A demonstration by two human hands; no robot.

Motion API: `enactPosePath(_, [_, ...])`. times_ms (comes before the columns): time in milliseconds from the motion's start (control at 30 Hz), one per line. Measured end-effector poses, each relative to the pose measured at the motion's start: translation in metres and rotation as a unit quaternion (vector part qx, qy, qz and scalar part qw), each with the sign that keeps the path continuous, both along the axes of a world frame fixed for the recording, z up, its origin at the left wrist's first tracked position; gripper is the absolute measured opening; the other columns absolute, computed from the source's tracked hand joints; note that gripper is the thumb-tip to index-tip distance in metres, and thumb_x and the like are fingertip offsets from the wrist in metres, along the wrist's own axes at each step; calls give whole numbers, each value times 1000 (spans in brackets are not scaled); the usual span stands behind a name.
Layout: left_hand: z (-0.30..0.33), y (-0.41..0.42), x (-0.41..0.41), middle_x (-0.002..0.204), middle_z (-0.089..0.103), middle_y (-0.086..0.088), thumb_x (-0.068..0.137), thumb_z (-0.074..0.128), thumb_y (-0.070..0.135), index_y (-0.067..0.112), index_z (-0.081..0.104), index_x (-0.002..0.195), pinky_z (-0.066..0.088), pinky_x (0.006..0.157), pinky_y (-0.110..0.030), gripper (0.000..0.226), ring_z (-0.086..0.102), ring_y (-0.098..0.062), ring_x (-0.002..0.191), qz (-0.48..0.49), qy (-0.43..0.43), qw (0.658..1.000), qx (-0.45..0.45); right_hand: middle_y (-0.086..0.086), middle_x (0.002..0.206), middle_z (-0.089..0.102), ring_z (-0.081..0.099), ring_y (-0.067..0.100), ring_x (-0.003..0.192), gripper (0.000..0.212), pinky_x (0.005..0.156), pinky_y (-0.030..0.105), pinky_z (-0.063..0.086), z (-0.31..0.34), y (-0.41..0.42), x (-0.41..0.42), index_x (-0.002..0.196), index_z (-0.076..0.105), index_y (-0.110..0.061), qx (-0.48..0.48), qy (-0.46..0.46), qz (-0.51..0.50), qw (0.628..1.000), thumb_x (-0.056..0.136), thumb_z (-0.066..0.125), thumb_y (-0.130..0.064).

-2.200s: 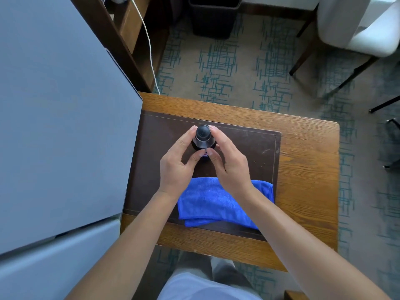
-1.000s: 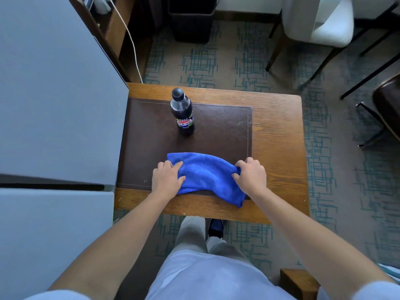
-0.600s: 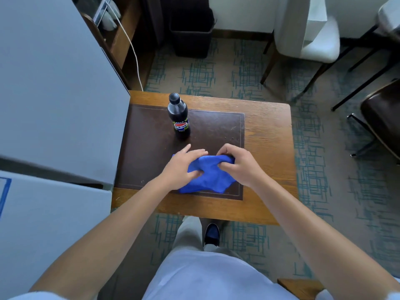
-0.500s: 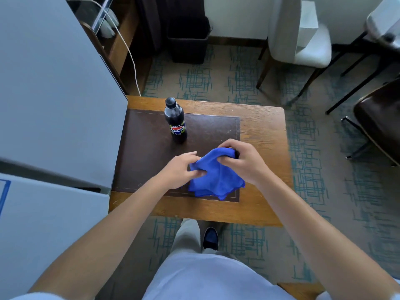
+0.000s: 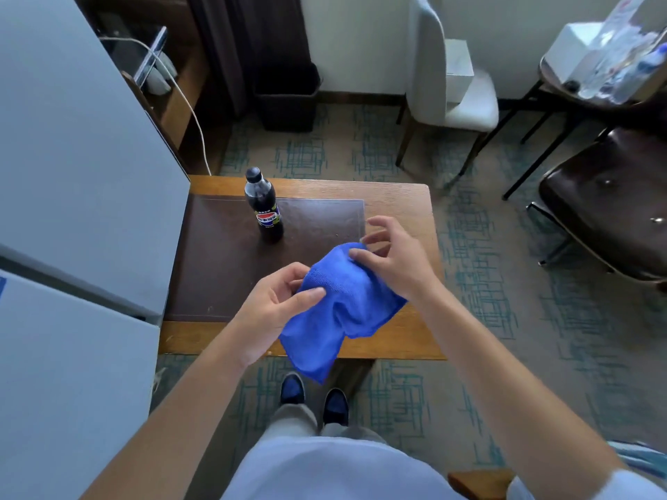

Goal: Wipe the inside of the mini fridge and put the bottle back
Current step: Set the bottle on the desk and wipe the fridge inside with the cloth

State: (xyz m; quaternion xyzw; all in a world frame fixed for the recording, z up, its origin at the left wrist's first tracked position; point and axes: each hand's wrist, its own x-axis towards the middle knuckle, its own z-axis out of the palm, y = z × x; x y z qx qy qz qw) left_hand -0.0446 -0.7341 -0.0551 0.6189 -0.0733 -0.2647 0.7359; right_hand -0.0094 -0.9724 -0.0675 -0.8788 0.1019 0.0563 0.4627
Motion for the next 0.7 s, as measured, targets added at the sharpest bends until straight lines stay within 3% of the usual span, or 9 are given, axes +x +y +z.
enactPosePath(67, [5,3,-15,96,72,-6,92,66,15,14,68,98,56,73,-25,7,69,-19,87,24,16,999,-30,-13,115,69,71,7,94,55,91,32,56,0,12,-13,133,56,-30,25,-17,3,1000,85,81,-41])
enactPosePath(200, [5,19,-44,103,72,-7,93,65,18,11,67,107,57,81,-30,16,69,-21,95,75,23,996,-42,-9,119,75,71,11,109,27,98,35,54,4,37,-61,121,69,-29,153,-29,38,987,97,65,-40])
enactPosePath(300, [0,36,-69,113,71,-14,95,64,22,10,67,115,53,93,-43,24,66,-27,104,111,32,992,-53,-5,110,77,71,21,100,32,90,44,57,5,59,-110,119,72,-33,173,-1,108,979,95,59,-50])
enactPosePath(400, [-3,55,-96,113,72,-13,95,64,20,12,70,114,50,97,-47,22,66,-27,105,131,25,990,-55,-11,112,76,70,6,102,32,90,27,55,1,82,-150,126,67,-32,153,-6,142,978,95,69,-38])
enactPosePath(467, [-1,67,-118,109,74,-9,95,65,21,17,73,109,52,98,-48,17,67,-25,103,147,1,988,-34,-13,101,76,68,1,91,23,80,16,52,0,96,-172,118,70,-30,133,-36,120,983,97,70,-21])
enactPosePath(600, [1,88,-164,98,74,-1,99,67,19,17,74,105,51,86,-41,9,65,-14,90,231,-65,969,56,-21,74,66,55,-1,67,18,62,17,44,9,112,-206,102,70,-27,130,-80,57,987,98,67,-10])
enactPosePath(700, [2,104,-192,124,70,9,96,71,30,22,73,102,53,92,-31,11,67,-8,104,249,-113,958,91,-17,69,61,49,4,63,4,61,20,39,23,112,-226,96,69,-18,203,-82,44,975,97,68,-14])
